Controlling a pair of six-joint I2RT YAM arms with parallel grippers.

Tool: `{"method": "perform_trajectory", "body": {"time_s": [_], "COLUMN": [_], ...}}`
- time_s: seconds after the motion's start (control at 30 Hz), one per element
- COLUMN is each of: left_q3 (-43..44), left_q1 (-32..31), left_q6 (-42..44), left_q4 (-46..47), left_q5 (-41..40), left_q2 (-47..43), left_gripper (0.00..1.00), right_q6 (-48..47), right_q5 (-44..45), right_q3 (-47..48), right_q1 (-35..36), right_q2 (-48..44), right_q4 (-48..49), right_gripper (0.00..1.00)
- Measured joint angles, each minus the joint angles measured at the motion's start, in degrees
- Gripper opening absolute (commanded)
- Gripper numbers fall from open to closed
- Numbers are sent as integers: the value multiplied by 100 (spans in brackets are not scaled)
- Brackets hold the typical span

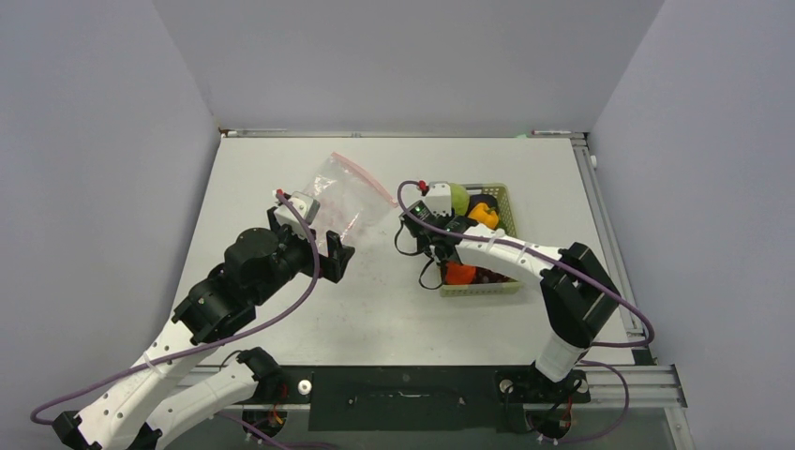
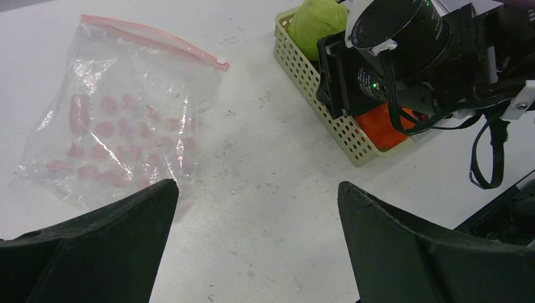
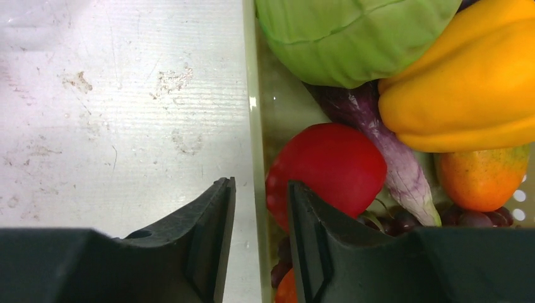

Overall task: Place the food in the zip-top bag and seal the zipper
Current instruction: Move the bin to the center of the board.

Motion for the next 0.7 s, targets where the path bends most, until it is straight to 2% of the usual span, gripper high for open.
{"method": "perform_trajectory", "body": {"time_s": [0.13, 0.37, 0.53, 0.7], "left_q3": [0, 0, 0, 0], "left_q1": [0, 0, 0, 0], "left_q6": [0, 0, 0, 0], "left_q4": [0, 0, 0, -2], "left_q5": [-2, -7, -13, -52], "left_q2": [2, 7, 31, 46], "left_gripper": [96, 96, 96, 96], "right_q6": [-39, -122, -291, -483], "right_q5": [85, 254, 275, 254], "right_q3": [79, 317, 527, 896], "right_q1": [105, 223, 254, 286], "right_q2": [0, -2, -61, -181], "right_q4": [-7, -44, -111, -96], "right_gripper": [47, 52, 60, 76]}}
